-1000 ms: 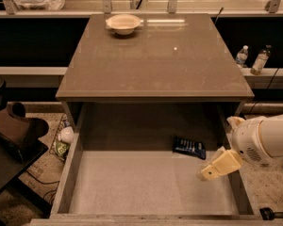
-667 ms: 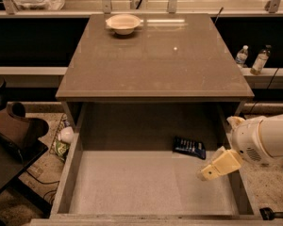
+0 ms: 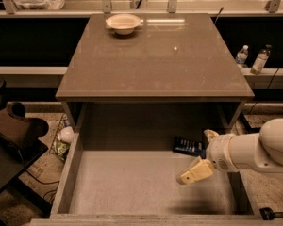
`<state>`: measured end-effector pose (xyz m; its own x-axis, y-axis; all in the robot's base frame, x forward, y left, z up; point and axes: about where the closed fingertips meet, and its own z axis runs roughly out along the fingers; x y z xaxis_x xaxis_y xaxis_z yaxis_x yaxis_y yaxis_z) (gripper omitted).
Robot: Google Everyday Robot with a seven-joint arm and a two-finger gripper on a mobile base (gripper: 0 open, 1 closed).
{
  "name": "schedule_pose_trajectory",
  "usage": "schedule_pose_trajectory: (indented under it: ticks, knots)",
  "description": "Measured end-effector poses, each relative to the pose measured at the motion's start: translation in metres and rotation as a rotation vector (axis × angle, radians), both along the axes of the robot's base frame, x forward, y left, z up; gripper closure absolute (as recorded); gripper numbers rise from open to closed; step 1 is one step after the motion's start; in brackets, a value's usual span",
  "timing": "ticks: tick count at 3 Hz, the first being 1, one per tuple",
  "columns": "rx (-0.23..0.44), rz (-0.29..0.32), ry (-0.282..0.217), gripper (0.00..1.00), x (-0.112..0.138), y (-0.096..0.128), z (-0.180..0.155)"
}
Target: Pick rxbar blueberry from top drawer and place on counter
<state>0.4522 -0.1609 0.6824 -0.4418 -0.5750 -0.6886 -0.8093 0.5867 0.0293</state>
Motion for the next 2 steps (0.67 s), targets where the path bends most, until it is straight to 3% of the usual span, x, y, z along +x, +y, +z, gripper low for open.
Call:
schedule_pose_trajectory:
  ticks: [1, 2]
  knots:
    - [0.052, 0.056, -0.05, 0.0, 0.0188, 0.0183, -0.0334]
    - [0.039, 0.107, -0.073, 0.0, 0.0177, 0.0228, -0.0417]
